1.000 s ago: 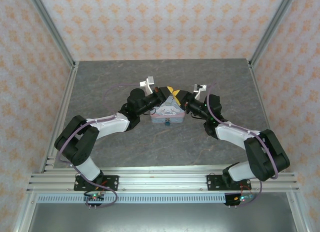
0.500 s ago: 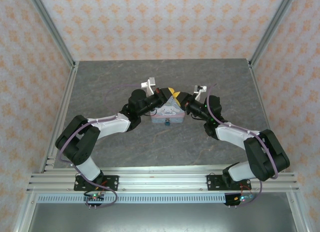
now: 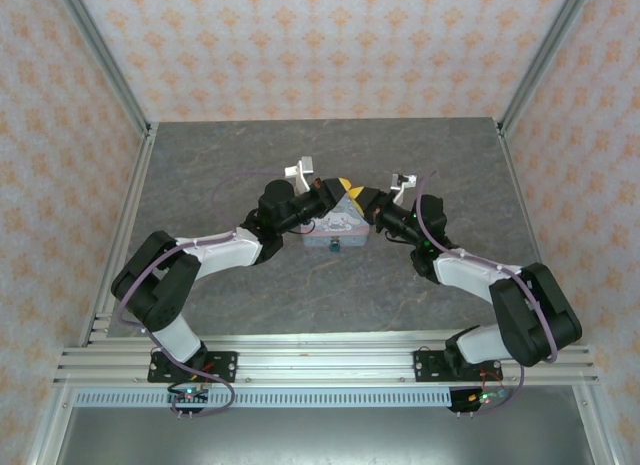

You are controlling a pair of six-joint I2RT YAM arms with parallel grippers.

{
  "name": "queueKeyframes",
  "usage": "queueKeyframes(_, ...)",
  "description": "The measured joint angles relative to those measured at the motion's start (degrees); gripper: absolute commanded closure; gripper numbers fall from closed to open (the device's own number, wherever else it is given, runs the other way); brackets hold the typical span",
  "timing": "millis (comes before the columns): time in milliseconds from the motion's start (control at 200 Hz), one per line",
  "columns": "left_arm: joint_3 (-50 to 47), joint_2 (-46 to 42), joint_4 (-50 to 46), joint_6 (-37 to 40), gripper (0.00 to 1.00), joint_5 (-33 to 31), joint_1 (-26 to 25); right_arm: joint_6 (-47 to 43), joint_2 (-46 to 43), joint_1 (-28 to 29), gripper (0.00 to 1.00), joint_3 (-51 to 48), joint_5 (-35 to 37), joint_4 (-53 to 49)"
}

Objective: Unlock the padlock with the key

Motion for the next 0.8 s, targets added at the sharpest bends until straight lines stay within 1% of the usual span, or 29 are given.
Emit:
queueKeyframes(105, 0.00, 0.00, 0.02, 0.00, 1.00, -0.04, 0.02, 0.24, -0.20, -0.50, 0.81, -0.35, -0.09, 0.02)
queueKeyframes(240, 0.00, 0.00, -0.02, 0.00, 1.00, -0.07, 0.13, 0.26, -0.22, -0.72, 0.86, -0.52, -0.09, 0.11)
queueKeyframes(435, 0.00, 0.00, -0.33, 0.00, 1.00, -0.22, 0.13, 0.28, -0.22, -0.72, 0.87, -0.52, -0.11, 0.17)
queueKeyframes(581, 0.07, 0.00, -0.37, 0.00, 1.00, -0.22, 0.11, 0.57, -0.22, -0.72, 0.79, -0.52, -0.35, 0.22)
queueKeyframes(656, 0.31, 0.00, -0.37, 0.00, 1.00, -0.24, 0.11, 0.72, -0.20, -0.72, 0.78, -0.52, -0.59, 0.22)
queueKeyframes(801, 0.48, 0.04, -0.37, -0.02, 1.00, -0.24, 0.11, 0.94, -0.17, -0.72, 0.78, -0.52, -0.79, 0.31)
